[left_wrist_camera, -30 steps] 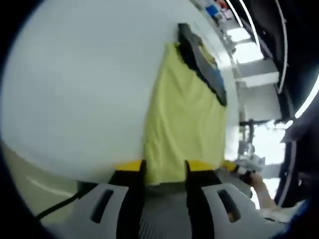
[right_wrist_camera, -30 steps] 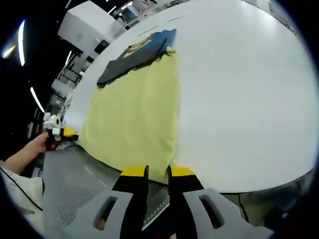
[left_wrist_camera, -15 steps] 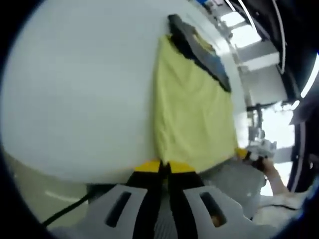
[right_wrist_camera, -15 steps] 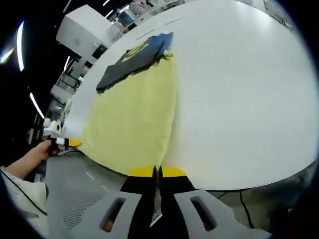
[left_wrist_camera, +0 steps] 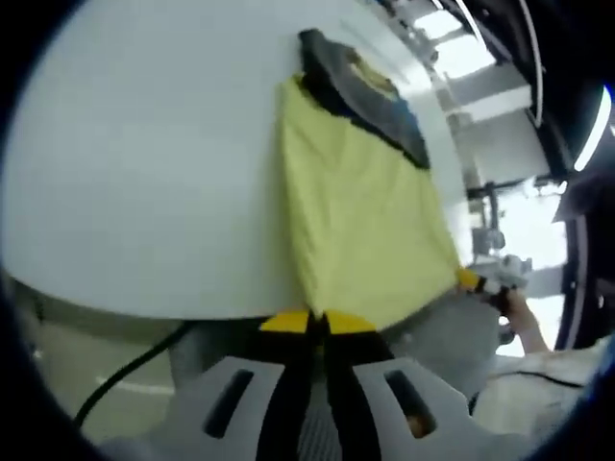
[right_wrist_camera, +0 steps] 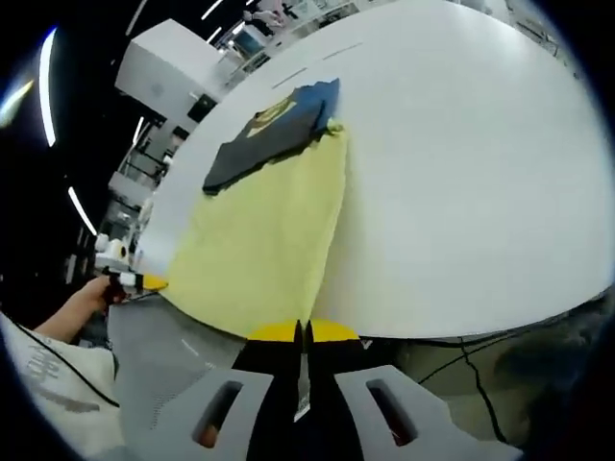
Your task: Fold the garment on the visible template until the final outline fits inside the template.
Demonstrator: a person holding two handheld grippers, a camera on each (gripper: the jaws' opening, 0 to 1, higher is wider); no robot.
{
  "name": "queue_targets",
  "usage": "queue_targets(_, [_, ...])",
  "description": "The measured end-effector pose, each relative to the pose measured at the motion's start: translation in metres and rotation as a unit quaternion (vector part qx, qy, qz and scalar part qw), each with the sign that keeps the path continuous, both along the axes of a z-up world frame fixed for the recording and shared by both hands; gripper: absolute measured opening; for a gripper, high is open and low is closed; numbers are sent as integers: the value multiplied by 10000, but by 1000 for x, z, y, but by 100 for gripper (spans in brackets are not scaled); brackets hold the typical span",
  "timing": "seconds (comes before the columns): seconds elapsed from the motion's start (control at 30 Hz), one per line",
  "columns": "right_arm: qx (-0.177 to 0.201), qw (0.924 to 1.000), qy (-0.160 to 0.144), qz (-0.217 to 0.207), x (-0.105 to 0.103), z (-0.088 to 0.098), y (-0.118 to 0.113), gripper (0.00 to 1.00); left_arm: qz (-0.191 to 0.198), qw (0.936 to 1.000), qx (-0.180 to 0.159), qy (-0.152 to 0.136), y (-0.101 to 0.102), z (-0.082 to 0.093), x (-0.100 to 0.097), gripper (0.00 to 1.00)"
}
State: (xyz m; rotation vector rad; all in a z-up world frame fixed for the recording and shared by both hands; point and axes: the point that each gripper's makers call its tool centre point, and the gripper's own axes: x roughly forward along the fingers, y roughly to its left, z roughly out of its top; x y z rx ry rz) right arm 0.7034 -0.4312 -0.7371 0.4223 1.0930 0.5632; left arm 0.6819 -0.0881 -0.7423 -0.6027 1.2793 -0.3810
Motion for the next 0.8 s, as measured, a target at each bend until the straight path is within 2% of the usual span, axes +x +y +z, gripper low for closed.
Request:
queue_targets(0.13, [2,10000,-11,95,-8,5,0,2,-98,9999,-17,-45,-2,9,-7,0])
queue_targets(0.37, [101,9999,-115,-45,-15,20,0,2,-215,9996,-82,-151,-8,26,-18,0])
queue_targets(0.6, [212,9994,-225,-147,-24,37,-3,2,-78,9993,-270,-239,-12,46,-30,0])
queue_targets(0.8, [291,9990,-226,-236,-33,44,-7,2,-24,9988,-400,-265,-18,60,-43,0])
